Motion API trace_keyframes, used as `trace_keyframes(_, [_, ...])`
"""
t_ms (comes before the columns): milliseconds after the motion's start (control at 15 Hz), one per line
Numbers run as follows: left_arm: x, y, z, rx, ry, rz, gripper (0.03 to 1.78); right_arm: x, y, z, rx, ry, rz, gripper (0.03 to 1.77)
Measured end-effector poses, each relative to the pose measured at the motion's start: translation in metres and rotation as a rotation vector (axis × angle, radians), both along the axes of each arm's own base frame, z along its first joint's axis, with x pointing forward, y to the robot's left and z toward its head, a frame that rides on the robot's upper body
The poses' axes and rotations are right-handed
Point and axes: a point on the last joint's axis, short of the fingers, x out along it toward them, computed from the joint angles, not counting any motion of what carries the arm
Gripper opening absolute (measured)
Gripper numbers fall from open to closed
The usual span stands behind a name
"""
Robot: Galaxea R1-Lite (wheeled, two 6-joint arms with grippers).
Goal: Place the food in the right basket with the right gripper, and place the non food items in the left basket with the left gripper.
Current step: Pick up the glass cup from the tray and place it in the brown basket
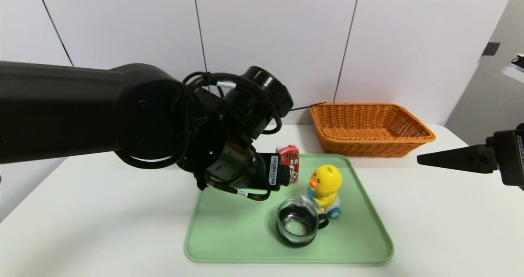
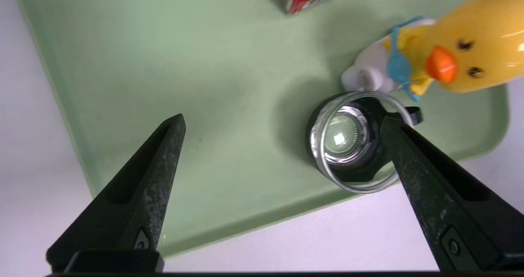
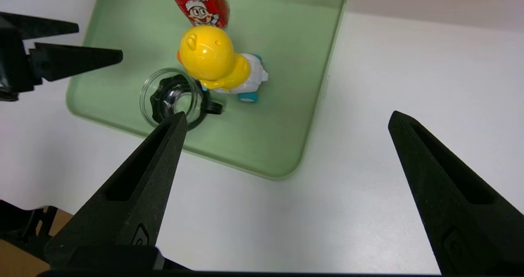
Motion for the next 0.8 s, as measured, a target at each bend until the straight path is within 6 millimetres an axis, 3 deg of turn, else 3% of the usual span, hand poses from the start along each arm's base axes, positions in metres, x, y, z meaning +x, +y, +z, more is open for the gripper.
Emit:
trace_keyframes(333, [-0.009, -0.017, -0.025, 0.039, 0.11, 0.052, 1.69, 0.001, 0.0, -0.001, 0.001, 0.003, 0.001, 1.7])
trace_keyframes(800, [-0.013, -0.034, -0.042, 0.069, 0.14, 0.026, 1.69, 0.001, 0.0, -0.003, -0.002, 0.012, -0.002, 1.7])
